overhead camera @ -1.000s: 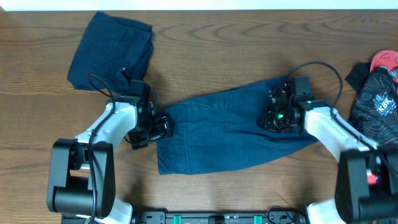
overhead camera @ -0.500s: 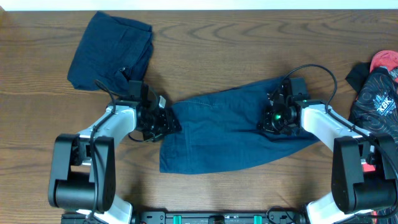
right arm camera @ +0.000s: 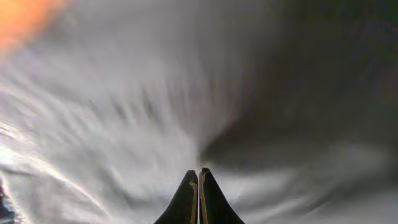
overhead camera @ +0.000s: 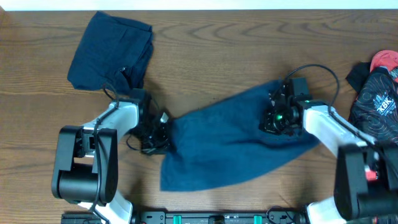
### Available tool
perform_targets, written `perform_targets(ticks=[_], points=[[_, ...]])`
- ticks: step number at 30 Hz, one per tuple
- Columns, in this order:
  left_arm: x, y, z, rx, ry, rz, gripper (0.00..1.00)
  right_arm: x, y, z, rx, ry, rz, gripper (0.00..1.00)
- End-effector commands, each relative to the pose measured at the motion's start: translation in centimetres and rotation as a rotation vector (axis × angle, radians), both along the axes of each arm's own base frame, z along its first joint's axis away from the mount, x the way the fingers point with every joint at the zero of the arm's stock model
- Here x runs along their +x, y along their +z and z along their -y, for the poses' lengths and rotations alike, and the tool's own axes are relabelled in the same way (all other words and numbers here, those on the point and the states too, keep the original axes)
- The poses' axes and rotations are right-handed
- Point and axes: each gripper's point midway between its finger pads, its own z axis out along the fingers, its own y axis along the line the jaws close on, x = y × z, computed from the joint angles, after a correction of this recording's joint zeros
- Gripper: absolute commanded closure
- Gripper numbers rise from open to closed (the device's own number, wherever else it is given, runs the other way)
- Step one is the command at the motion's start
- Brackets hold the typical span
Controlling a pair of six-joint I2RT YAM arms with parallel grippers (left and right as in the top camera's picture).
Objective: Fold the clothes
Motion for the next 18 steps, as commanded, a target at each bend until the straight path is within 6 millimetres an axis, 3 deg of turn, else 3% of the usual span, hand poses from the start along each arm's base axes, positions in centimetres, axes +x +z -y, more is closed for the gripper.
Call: perform_targets(ticks=[1,5,8,10,13,18], points=[[3.3,3.9,-5.0,0.270,-0.088,0.157,0.94,1.4,4.6,0.6,0.020,-0.043,0.142,0.97],[5.0,10.8,-8.0,0.446,-0.132,0.248,0.94,1.8,8.5,1.2,0.033,-0.069,0.261,0.95],[6.3,15.6,-8.4,0.471,-0.167,0.334,0.94,1.9,10.9,1.7,0.049,-0.112,0.325,0.93],[7.1,17.7,-8.0,0.469,-0.166,0.386,0.94,1.9,12.0,2.0,0.055,-0.128,0.357,0.93],[7.9,18.7,-6.6,0.459,-0.197,0.446,0.94,1.8,12.8,2.1,0.057,-0.130,0.382,0.93],[8.5,17.1,-3.1,0.448,-0.185,0.457,0.94,1.5,12.6,2.1,0.055,-0.130,0.368,0.94]])
